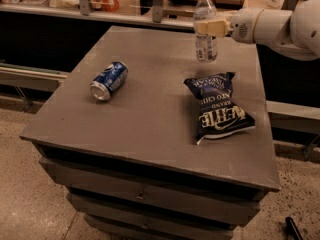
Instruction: Move blue plastic bottle near blue chip bag
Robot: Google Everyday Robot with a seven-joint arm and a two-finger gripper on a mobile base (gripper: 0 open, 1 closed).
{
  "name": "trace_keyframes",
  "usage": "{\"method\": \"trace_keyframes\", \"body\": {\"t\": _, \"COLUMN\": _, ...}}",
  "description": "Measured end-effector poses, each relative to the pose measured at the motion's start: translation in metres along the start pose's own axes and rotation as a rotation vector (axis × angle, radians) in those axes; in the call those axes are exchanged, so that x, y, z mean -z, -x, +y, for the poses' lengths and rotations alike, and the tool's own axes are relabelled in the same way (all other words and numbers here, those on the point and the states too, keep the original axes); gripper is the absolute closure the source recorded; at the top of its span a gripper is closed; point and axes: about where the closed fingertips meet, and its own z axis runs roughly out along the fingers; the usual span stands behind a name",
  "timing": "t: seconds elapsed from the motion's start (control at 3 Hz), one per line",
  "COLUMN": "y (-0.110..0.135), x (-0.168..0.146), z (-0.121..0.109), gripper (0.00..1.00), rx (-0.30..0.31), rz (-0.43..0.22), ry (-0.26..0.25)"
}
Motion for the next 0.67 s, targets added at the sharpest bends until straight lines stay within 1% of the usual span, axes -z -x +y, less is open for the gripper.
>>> {"method": "trace_keyframes", "body": {"t": 0.33, "y": -0.005, "x": 0.027, "z": 0.000, "gripper": 1.00, "rx": -0.062, "rz": -0.048, "ry": -0.052}}
{"method": "trace_keyframes", "body": {"t": 0.67, "y": -0.008, "x": 0.047, "z": 0.001, "gripper": 1.00, "rx": -0.095, "rz": -0.071, "ry": -0.087}}
